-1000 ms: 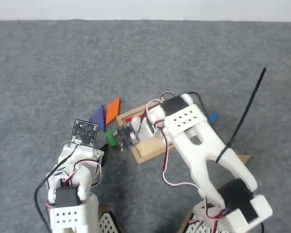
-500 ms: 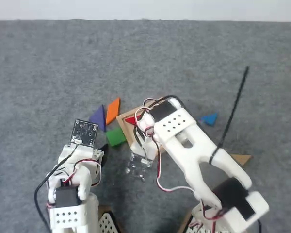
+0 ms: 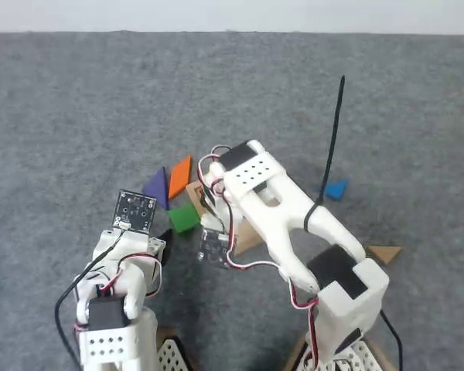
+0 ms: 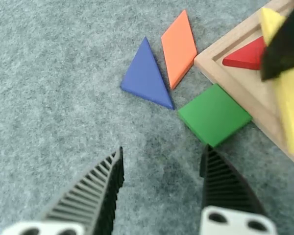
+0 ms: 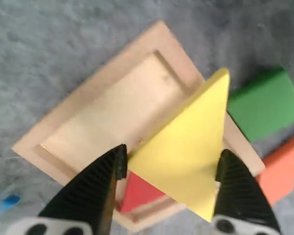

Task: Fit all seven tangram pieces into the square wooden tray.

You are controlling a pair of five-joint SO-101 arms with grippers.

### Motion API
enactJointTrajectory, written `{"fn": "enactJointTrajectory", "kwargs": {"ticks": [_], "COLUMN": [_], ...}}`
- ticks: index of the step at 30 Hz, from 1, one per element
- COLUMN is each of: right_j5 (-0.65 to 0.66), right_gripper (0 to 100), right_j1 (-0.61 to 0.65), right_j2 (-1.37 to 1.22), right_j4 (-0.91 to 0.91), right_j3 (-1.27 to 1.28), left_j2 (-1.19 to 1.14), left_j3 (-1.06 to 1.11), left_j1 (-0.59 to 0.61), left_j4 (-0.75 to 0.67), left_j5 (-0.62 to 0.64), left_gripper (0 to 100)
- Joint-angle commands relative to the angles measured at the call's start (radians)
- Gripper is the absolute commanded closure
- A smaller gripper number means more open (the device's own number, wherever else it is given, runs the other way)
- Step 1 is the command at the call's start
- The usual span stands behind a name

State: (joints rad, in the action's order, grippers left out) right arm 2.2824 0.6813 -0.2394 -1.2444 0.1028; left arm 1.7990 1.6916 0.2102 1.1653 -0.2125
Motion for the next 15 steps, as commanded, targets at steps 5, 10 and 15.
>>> {"fn": "enactJointTrajectory", "kwargs": {"ticks": [5, 10, 15], "right_j5": [-0.054, -0.008, -0.465], "right_gripper": [68.8, 68.7, 68.8], "right_j1": [-0.073, -0.071, -0.062], "right_j2": [0.013, 0.015, 0.062], "right_j4": [0.012, -0.024, 0.07], "right_j3": [-0.086, -0.063, -0.106], "left_j2": [0.021, 0.021, 0.021], "left_j3": [-0.008, -0.008, -0.008], "left_j1": [-0.002, -0.002, -0.002], "left_j4": [0.006, 0.006, 0.006], "left_j5": [-0.018, -0.018, -0.018], "left_gripper": [75, 75, 75]}}
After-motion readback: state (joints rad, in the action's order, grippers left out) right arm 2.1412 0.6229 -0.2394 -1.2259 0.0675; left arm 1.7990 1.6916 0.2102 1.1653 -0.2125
